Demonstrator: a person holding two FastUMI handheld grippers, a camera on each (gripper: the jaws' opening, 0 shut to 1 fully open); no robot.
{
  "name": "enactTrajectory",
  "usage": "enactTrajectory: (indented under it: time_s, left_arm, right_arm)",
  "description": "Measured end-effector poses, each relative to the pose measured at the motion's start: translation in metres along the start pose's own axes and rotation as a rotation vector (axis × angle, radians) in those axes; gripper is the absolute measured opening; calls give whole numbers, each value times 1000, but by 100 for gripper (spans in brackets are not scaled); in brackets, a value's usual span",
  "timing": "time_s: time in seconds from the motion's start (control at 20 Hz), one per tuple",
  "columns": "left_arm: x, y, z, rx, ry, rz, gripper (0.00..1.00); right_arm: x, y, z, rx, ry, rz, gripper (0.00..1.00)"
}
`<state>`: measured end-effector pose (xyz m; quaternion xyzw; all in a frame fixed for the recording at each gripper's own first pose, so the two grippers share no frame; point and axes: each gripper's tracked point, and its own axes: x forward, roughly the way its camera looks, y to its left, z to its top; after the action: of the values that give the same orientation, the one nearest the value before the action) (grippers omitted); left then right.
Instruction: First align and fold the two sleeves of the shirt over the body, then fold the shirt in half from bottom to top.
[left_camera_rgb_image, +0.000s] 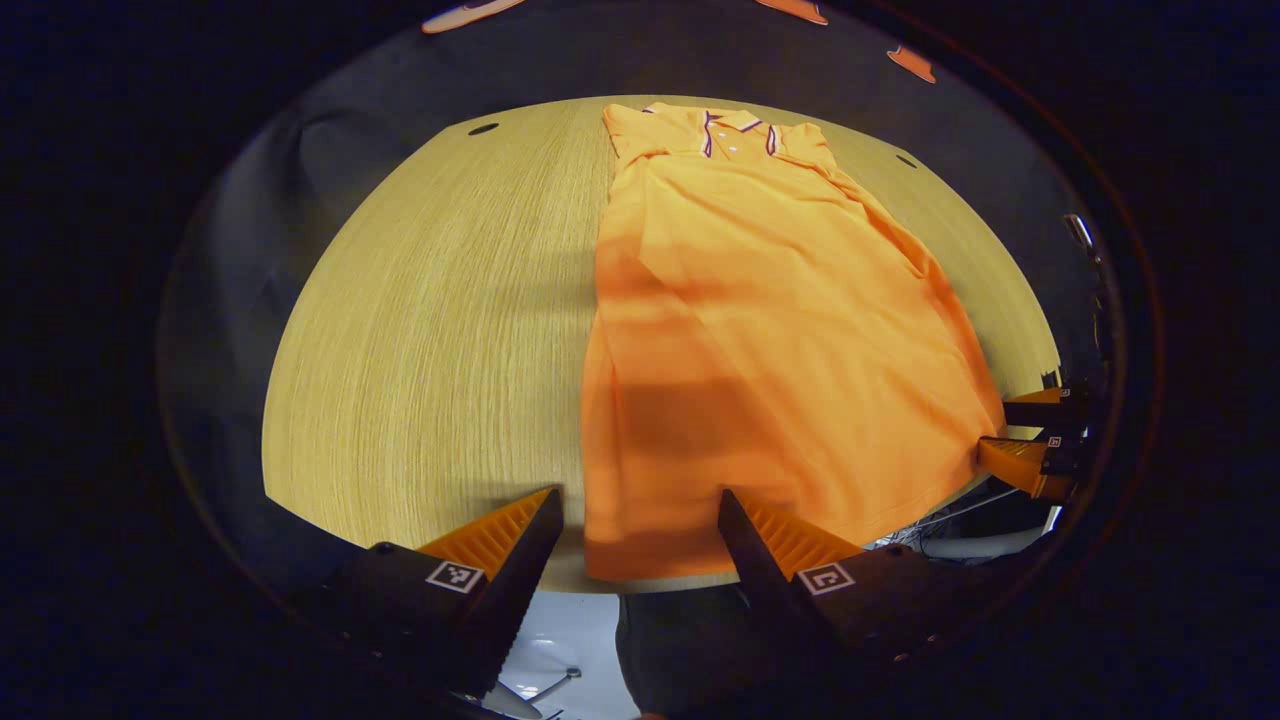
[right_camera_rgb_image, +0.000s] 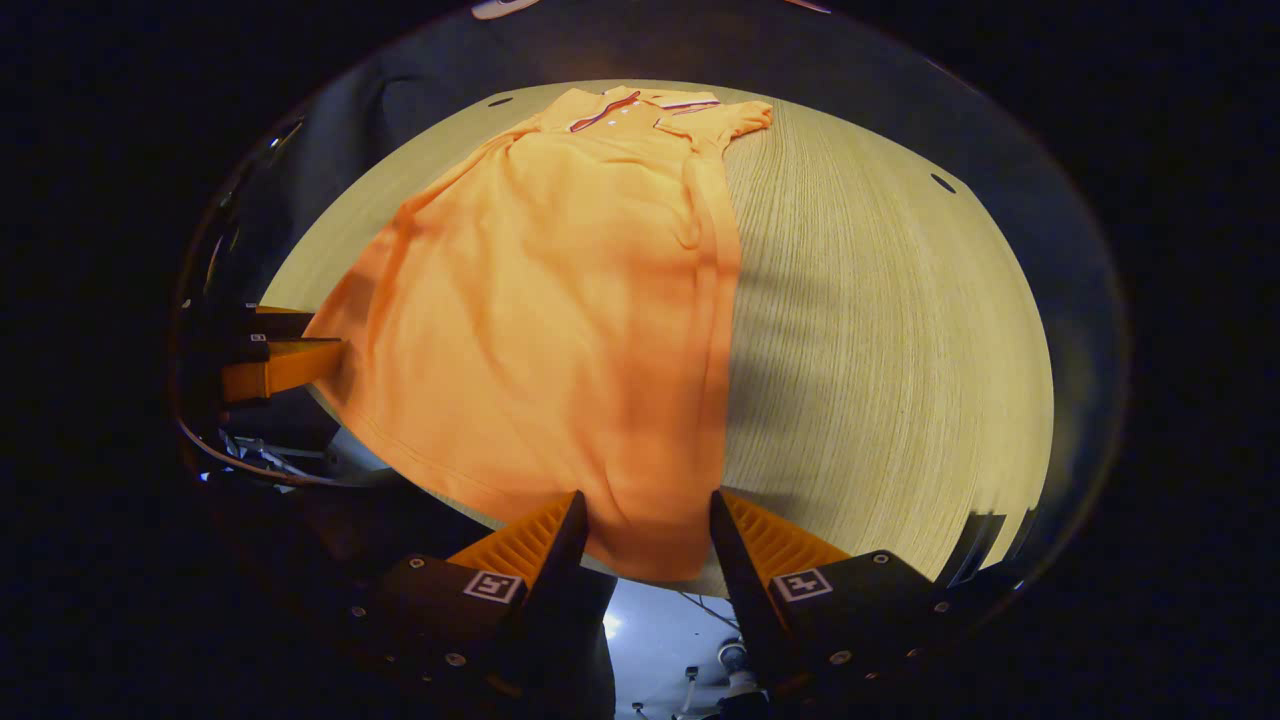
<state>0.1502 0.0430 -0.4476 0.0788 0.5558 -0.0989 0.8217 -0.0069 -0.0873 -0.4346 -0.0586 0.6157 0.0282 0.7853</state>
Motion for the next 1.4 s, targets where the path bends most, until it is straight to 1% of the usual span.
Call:
enactTrajectory:
  time_s: [0.05,0.1,0.15,0.2,0.25,0.3,0.35,0.4,0.45,0.5,0.55,0.65,0.7,0.85,0.95,1.15,1.3,1.4]
  left_arm:
    - [0,-5,5,12,-9,-8,95]
    - [1,-10,5,22,-9,-18,88]
    - [2,-17,8,37,-16,-33,70]
    - [3,-26,12,43,-27,-61,55]
    - [2,-27,10,36,-31,-53,30]
    - [4,-29,15,48,-35,-51,4]
    - [6,-31,16,42,-42,-68,7]
    - [6,-29,20,6,-69,-76,7]
    - [6,-29,23,-18,-77,-90,1]
    - [-4,-29,22,-31,-77,-104,1]
    - [-7,-26,29,-34,-96,-103,1]
    - [-18,-20,45,-22,-139,-95,1]
    - [-21,-20,55,-20,-156,-93,1]
    - [-36,-19,82,-33,-226,-82,1]
    - [-44,-20,98,-42,-268,-85,1]
    - [-62,-17,132,-49,-335,-83,1]
    - [-73,-13,158,-36,-371,-90,1]
    - [-76,-8,177,-22,-386,-92,1]
  right_arm:
    - [2,-3,7,33,-19,-2,71]
    - [4,-4,10,68,-32,1,43]
    - [5,-4,12,88,-37,19,33]
    - [3,2,11,94,-50,62,19]
    - [2,4,12,127,-61,92,19]
    - [4,5,17,219,-80,135,1]
    - [1,18,15,289,-74,212,6]
    - [3,24,15,339,-84,246,6]
    - [-1,25,21,365,-108,277,6]
    - [-8,30,30,382,-150,325,6]
    - [-11,26,40,399,-187,329,6]
    - [-13,20,49,416,-211,348,6]
    - [-13,13,53,409,-221,332,6]
    - [-28,10,78,402,-300,387,6]
    - [-35,7,90,386,-330,397,6]
    - [-60,10,130,394,-424,480,6]
    - [-76,6,160,390,-489,493,6]
    - [-81,-2,177,407,-510,483,6]
